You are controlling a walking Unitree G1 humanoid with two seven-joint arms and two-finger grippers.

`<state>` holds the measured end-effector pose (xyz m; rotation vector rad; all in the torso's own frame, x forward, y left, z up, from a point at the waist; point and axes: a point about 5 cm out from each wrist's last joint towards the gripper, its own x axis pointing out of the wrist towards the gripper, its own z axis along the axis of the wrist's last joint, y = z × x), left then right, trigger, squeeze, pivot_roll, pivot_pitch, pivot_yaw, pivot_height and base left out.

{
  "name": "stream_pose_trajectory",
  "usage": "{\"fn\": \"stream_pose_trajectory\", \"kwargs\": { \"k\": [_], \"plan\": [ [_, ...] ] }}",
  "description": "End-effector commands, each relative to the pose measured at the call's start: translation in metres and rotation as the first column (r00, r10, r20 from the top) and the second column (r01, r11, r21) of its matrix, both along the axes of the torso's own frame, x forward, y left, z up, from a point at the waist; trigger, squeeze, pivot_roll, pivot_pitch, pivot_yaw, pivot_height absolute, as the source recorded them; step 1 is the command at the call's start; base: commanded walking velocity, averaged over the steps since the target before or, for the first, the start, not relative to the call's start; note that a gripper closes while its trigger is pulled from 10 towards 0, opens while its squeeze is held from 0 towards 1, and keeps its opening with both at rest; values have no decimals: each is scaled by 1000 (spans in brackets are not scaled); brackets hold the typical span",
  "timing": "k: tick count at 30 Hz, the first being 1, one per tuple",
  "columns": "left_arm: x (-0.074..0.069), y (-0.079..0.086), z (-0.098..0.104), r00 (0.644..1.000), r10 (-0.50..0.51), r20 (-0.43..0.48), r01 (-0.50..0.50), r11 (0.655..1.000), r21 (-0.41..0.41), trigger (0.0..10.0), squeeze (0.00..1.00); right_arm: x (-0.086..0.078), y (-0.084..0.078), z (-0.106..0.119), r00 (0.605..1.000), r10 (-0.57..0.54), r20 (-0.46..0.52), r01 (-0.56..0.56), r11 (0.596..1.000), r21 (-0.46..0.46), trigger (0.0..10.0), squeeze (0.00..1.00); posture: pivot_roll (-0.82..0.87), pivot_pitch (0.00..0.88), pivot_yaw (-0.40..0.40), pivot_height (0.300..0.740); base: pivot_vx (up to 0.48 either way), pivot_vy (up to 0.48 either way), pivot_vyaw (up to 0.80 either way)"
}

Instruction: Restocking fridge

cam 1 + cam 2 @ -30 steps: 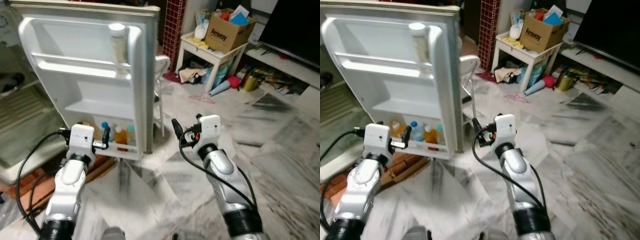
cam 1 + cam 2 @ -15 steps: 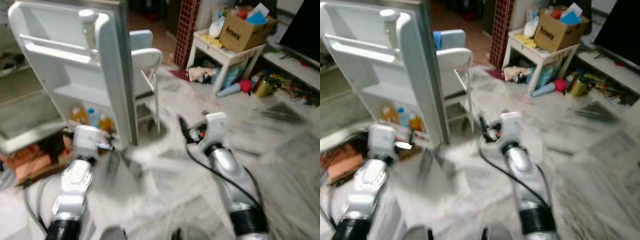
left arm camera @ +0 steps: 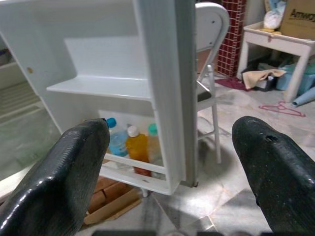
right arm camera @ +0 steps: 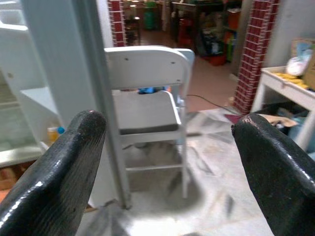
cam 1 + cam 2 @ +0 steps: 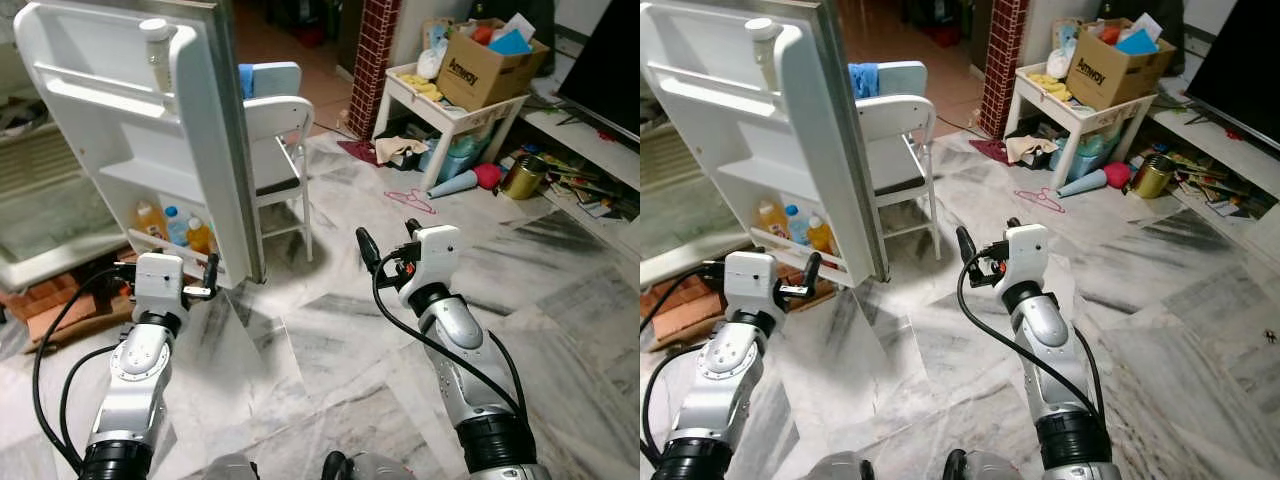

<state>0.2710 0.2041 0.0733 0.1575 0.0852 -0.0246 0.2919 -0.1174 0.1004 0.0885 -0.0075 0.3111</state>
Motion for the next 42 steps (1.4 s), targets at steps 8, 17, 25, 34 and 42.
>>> {"fn": "stream_pose_trajectory", "kwargs": {
  "k": [8, 17, 25, 34, 42],
  "plan": [
    [3, -2, 5, 999, -9, 33, 10, 1000, -26, 10000, 0, 4, -1, 8, 999, 9, 33, -9, 1000, 1, 10000, 0, -28, 58, -43, 740, 277, 0, 0],
    [2, -4, 5, 999, -19, 35, 20, 999, -34, 10000, 0, 4, 4, 6, 1000, 23, 11, -23, 1000, 0, 10000, 0, -27, 58, -45, 740, 360, 0, 0],
    [3, -7, 4, 999, -25, 34, 26, 999, -37, 10000, 0, 3, 4, 9, 998, 35, 44, -34, 999, -21, 10000, 0, -29, 58, -45, 740, 387, 0, 88],
    [3, -7, 3, 999, -23, 23, 23, 999, -27, 10000, 0, 3, 5, 8, 999, 35, 36, -35, 999, -11, 10000, 0, -26, 60, -43, 740, 340, 0, 706],
    [-2, -5, -4, 1000, -6, -19, 6, 1000, -15, 10000, 0, 2, 8, 6, 998, 54, 34, -53, 998, -23, 10000, 0, -15, 57, -52, 740, 0, 0, 705]
  ]
}}
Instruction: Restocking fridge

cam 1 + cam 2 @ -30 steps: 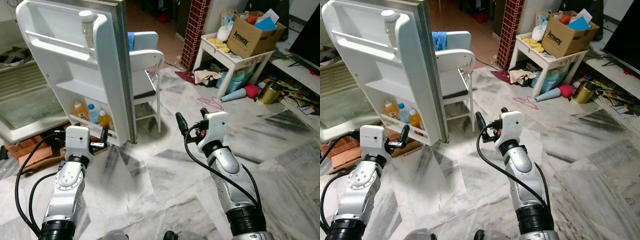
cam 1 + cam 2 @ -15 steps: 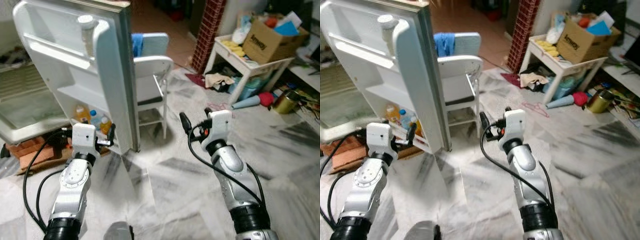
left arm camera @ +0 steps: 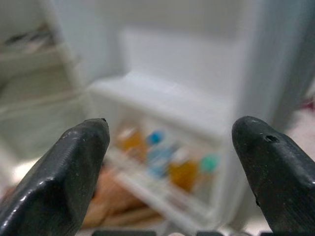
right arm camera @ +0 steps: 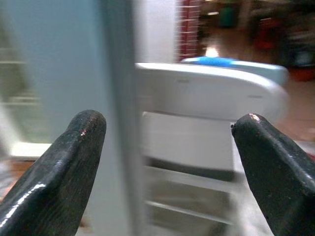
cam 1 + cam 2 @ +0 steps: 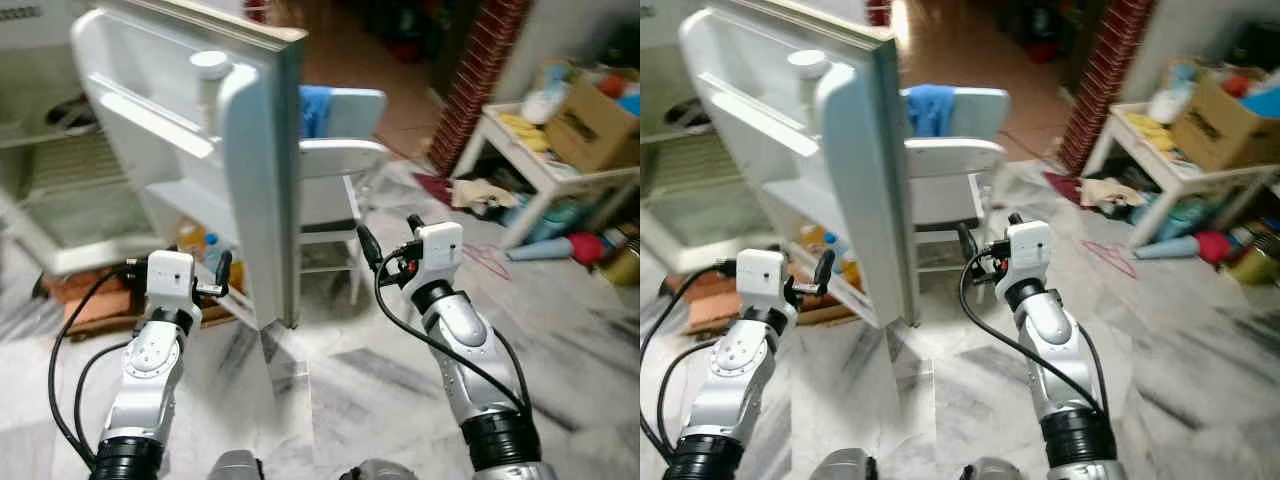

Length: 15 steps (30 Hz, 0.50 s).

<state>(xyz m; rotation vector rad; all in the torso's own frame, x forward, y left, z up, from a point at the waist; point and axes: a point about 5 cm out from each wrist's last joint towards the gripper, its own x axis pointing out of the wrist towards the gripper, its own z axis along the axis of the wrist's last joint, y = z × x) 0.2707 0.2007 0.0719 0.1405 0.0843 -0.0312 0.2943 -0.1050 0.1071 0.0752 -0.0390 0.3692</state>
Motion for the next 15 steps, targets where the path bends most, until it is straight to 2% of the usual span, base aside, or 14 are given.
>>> {"fn": "stream_pose_trajectory", "kwargs": {
  "k": [1, 10, 15],
  "plan": [
    [-2, -2, -3, 1000, 0, -19, 1, 1000, 3, 10000, 0, 0, -4, -1, 1000, -3, 0, 3, 1000, -14, 10000, 0, -15, 57, -52, 740, 0, 0, 700],
    [-24, 17, -13, 995, 70, -72, -70, 997, -11, 10000, 0, 4, -5, -4, 999, -37, -9, 37, 999, -27, 10000, 0, 5, 63, -53, 740, 0, 0, 697],
    [-26, 17, -13, 995, 69, -75, -71, 997, -12, 10000, 0, 9, -6, -2, 998, -65, -4, 65, 997, -30, 10000, 0, 8, 78, -46, 740, 0, 0, 688]
  ]
}}
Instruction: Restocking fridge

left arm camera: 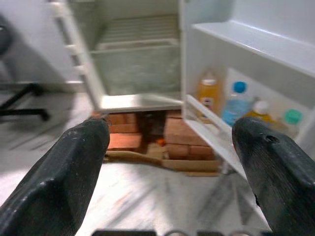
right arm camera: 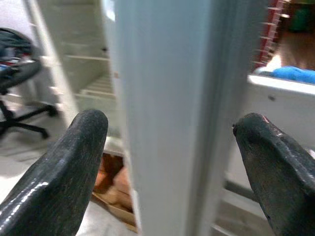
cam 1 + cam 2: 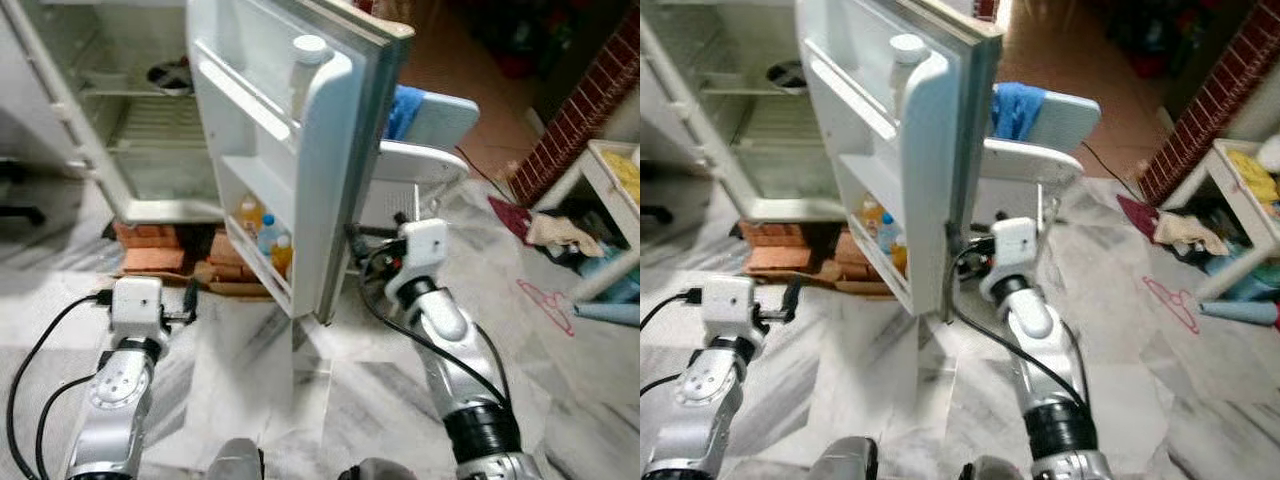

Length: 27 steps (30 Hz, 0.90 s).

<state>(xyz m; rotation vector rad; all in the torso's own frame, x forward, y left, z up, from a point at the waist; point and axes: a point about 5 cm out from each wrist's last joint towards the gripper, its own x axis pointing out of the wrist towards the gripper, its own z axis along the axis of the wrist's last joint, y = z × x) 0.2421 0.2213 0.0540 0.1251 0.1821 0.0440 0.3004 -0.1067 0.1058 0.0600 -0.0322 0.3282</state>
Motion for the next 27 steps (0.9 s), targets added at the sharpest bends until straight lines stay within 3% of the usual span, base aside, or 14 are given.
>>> {"fn": "stream_pose_trajectory", "kwargs": {
  "k": [1, 6, 11, 27],
  "plan": [
    [3, -4, 7, 1000, -16, 27, 16, 1000, -8, 10000, 0, 4, -5, 1, 1000, -29, 7, 29, 999, -15, 10000, 0, 8, 78, -46, 740, 0, 0, 675],
    [7, -6, 13, 998, -28, 52, 29, 999, -16, 10000, 0, 10, -9, 5, 997, -72, 21, 73, 997, -23, 10000, 0, 8, 70, -44, 740, 0, 0, 670],
    [10, -10, 14, 997, -52, 55, 53, 998, -23, 10000, 0, 10, -14, 3, 994, -111, 13, 112, 993, -22, 10000, 0, -1, 70, -40, 740, 0, 0, 0],
    [12, -12, 13, 998, -34, 52, 36, 998, -46, 10000, 0, 7, -10, -1, 995, -96, 2, 96, 995, 0, 10000, 0, -10, 73, -45, 740, 216, -310, 0]
  ]
}}
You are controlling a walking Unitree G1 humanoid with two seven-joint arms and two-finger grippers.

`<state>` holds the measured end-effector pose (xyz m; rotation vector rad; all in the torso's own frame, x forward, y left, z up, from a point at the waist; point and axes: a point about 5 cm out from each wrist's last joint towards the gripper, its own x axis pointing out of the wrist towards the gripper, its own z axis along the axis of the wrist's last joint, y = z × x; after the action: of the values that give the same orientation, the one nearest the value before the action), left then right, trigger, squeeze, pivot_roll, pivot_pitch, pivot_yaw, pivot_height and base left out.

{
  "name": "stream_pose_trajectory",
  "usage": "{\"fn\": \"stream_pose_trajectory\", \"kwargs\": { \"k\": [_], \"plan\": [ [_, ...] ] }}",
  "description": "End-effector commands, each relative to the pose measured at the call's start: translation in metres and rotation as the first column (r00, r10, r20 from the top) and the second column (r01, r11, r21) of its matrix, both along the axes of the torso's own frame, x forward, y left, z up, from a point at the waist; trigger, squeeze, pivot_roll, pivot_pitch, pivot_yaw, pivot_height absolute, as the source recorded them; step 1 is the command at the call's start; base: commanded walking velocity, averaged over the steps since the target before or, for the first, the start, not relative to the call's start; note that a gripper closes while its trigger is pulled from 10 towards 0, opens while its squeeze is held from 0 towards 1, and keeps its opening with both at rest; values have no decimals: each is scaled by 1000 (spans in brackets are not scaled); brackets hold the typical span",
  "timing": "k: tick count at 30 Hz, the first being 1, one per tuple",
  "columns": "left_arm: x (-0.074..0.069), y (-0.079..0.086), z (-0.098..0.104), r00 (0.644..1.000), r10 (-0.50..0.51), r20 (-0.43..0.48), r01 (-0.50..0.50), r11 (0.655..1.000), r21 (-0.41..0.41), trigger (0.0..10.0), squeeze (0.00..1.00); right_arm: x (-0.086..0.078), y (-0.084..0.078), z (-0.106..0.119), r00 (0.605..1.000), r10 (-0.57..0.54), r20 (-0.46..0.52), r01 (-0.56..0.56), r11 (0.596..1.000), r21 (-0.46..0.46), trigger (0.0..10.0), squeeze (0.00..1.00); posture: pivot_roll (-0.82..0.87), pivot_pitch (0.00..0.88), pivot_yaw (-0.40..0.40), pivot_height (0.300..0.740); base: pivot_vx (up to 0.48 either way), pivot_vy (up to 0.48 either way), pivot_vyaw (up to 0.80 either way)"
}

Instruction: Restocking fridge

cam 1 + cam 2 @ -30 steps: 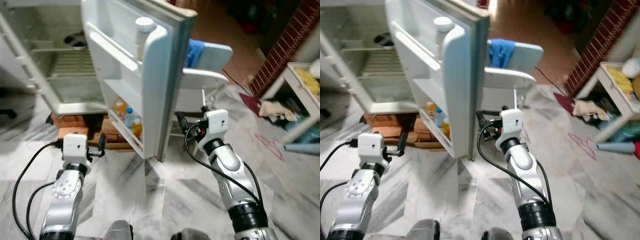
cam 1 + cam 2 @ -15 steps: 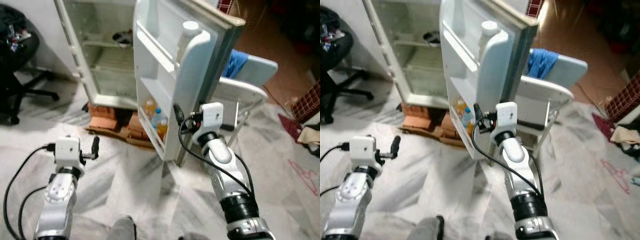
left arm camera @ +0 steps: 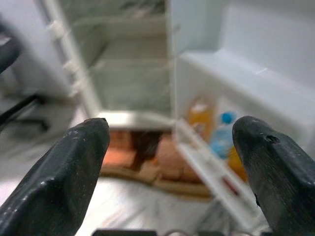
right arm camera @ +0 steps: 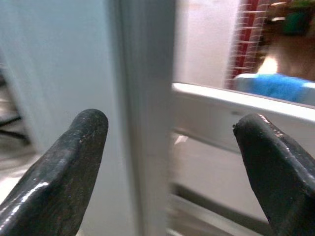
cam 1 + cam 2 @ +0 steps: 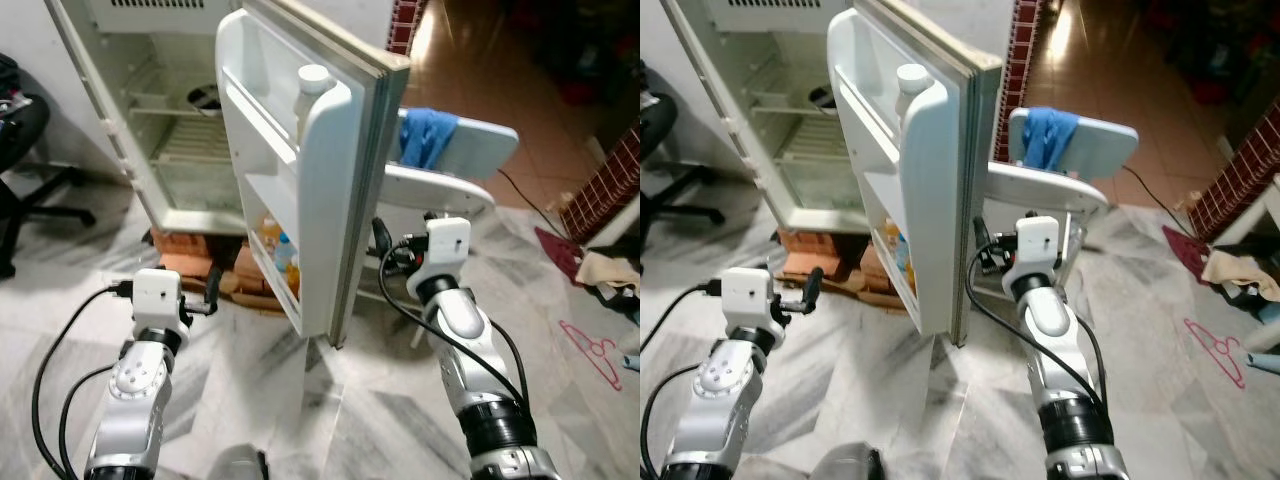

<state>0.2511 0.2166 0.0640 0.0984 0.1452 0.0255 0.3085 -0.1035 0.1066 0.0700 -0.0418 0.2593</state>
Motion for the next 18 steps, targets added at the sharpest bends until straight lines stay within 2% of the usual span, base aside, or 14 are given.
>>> {"fn": "stream_pose_trajectory", "kwargs": {
  "k": [1, 5, 12, 18],
  "plan": [
    [3, -7, 3, 1000, -13, 17, 13, 1000, -21, 10000, 0, -1, -12, -3, 1000, -24, -12, 24, 1000, -4, 10000, 0, -8, 72, -48, 740, 0, 0, 0],
    [2, -6, 3, 1000, 1, 14, 0, 1000, -25, 10000, 0, -4, -11, -6, 1000, -11, -14, 11, 1000, -2, 10000, 0, 1, 73, -55, 740, 0, 0, 0],
    [2, -6, 0, 1000, 14, 3, -13, 999, -37, 10000, 0, -2, -2, -11, 1000, -5, -27, 6, 1000, 25, 10000, 0, 21, 69, -61, 740, 0, 0, 764],
    [1, -3, -1, 1000, 26, -7, -26, 999, -44, 10000, 0, 4, 3, -6, 1000, 8, -20, -7, 999, 50, 10000, 0, 16, 64, -44, 740, 0, 0, 0]
  ]
}}
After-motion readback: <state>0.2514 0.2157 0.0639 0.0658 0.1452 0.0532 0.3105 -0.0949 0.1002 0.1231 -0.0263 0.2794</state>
